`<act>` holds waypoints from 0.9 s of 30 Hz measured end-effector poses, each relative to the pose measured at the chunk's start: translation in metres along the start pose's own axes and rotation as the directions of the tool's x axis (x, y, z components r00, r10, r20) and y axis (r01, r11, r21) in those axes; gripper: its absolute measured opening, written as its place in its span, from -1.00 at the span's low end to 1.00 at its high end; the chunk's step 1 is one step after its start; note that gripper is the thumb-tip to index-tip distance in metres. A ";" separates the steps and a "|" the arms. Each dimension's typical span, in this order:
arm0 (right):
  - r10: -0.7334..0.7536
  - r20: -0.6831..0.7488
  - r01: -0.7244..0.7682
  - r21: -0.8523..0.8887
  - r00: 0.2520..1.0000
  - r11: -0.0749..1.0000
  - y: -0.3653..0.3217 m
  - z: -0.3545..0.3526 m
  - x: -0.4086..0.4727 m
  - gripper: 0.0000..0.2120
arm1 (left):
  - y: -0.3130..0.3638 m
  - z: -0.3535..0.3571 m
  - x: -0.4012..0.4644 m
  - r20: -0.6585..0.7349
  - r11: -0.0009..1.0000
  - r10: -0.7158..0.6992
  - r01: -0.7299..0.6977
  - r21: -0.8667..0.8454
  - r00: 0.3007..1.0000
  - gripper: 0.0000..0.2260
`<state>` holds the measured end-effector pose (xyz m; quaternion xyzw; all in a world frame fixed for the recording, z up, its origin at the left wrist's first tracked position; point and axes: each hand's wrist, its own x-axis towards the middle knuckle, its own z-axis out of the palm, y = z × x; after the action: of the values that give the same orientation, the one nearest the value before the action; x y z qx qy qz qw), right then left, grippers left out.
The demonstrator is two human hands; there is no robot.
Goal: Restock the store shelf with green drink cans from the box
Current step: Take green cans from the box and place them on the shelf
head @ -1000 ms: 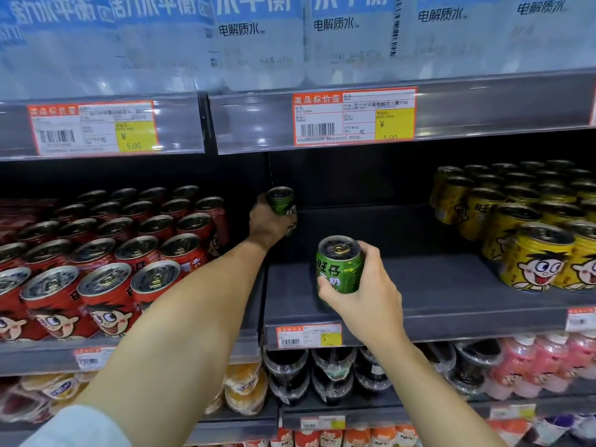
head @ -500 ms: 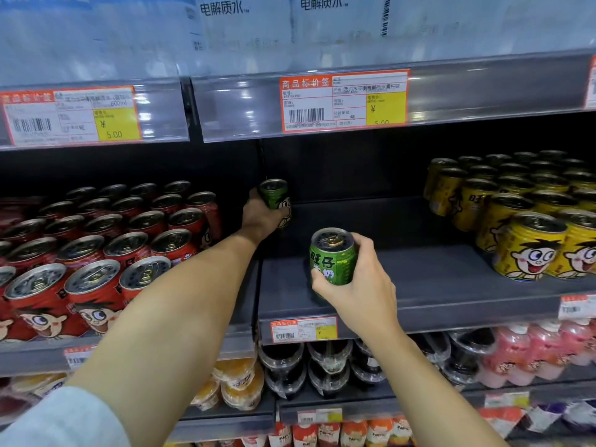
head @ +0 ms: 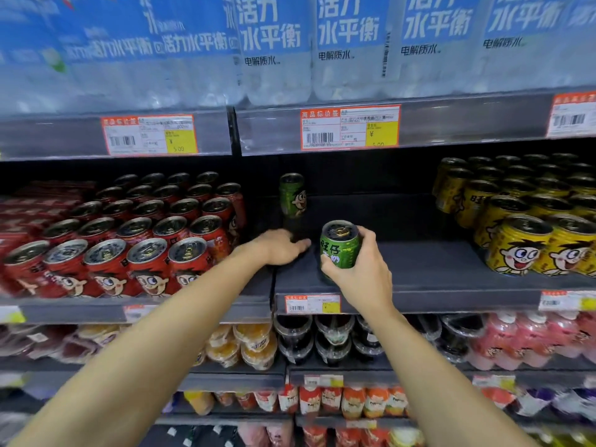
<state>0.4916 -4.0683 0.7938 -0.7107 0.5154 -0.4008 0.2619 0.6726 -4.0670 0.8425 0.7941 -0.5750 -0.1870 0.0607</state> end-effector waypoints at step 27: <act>0.050 -0.103 -0.035 0.140 0.993 0.990 -0.013 0.006 0.000 -0.31 | -0.009 0.071 -0.049 -0.289 0.979 0.136 -0.085 0.183 0.948 -0.47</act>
<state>0.5039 -4.0639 0.8008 -0.6575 0.5146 -0.4671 0.2910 0.6416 -4.0101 0.7857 0.7821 -0.6165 -0.0112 0.0903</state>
